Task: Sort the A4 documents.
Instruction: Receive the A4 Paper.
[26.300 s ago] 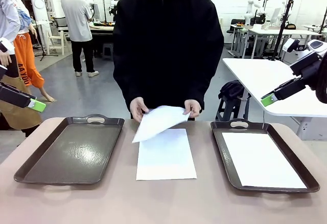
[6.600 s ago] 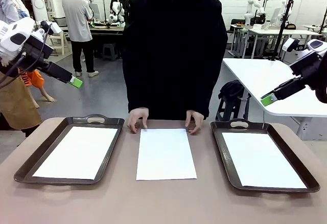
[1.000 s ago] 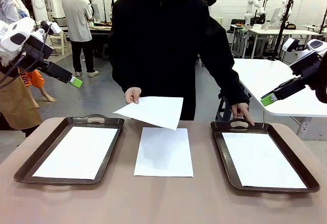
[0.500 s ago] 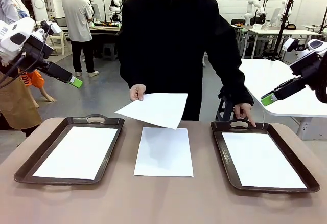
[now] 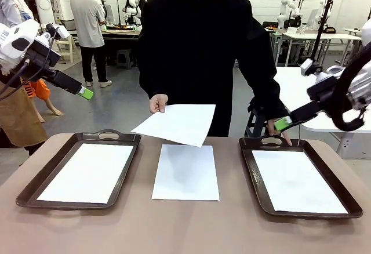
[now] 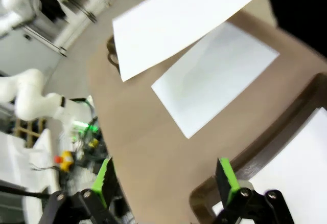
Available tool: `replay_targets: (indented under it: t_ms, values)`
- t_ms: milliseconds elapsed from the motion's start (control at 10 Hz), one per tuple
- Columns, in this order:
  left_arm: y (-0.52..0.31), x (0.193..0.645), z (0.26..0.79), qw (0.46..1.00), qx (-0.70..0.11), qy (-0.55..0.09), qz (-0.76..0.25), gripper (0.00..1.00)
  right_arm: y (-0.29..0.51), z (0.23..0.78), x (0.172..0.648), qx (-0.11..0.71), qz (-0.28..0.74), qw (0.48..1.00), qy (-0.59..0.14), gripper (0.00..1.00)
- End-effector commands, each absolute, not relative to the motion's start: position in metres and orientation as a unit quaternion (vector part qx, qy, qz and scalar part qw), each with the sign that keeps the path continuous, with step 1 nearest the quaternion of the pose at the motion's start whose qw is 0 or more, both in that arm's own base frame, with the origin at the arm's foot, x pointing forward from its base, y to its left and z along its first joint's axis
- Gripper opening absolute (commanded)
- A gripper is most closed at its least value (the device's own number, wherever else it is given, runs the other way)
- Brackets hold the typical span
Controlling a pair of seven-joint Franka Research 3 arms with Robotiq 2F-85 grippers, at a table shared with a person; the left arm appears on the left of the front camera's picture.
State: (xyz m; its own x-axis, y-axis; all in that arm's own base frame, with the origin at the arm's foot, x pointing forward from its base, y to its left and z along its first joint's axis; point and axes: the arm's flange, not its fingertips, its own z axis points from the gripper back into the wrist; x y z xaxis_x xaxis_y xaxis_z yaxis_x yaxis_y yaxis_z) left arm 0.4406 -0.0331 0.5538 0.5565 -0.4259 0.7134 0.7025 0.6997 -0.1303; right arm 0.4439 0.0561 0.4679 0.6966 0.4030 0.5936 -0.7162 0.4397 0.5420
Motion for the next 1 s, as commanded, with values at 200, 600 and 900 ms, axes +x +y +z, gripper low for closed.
replay_targets:
  t_ms: [200, 600, 900]
  values:
    - [-0.033, 0.440, 0.554, 0.858, -0.201, -0.337, -0.332, 1.00, 0.097, 0.413, 0.470, 0.478, 0.166, 0.843, -0.182, 1.00]
    - [-0.033, 0.440, 0.554, 0.858, -0.201, -0.337, -0.332, 1.00, 0.138, 0.374, 0.497, 0.548, 0.059, 0.814, -0.181, 1.00]
    - [-0.033, 0.440, 0.554, 0.858, -0.201, -0.337, -0.332, 1.00, 0.167, 0.365, 0.510, 0.581, 0.032, 0.793, -0.179, 1.00]
